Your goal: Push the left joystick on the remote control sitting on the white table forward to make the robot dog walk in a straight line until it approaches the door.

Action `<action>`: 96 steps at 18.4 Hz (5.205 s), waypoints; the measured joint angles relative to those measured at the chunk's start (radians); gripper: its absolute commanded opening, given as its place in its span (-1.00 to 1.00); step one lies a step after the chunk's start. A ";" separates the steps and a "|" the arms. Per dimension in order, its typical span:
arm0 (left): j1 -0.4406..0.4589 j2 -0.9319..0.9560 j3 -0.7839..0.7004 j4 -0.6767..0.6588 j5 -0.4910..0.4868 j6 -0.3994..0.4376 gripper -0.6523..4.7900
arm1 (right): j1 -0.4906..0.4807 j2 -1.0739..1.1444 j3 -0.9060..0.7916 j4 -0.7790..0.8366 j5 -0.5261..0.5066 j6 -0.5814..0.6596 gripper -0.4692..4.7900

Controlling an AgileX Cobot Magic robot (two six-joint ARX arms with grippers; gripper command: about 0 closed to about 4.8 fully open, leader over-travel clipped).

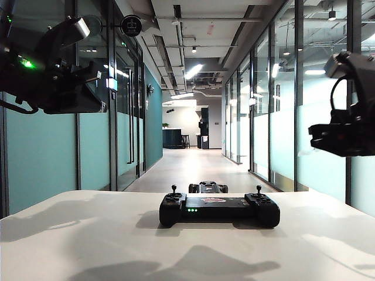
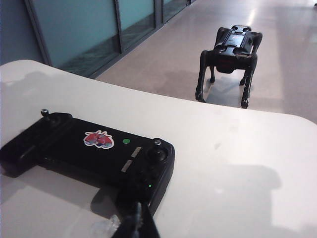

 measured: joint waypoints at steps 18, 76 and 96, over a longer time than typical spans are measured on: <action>0.000 0.000 0.000 0.000 0.000 0.000 -0.78 | 0.000 0.297 0.165 0.070 -0.129 0.010 -0.82; 0.000 0.000 0.000 -0.022 0.000 0.000 -0.78 | 0.158 0.566 0.444 -0.111 0.264 0.086 0.19; 0.000 0.000 0.000 -0.022 0.000 0.000 -0.78 | 0.155 0.570 0.493 -0.215 0.268 0.086 -0.19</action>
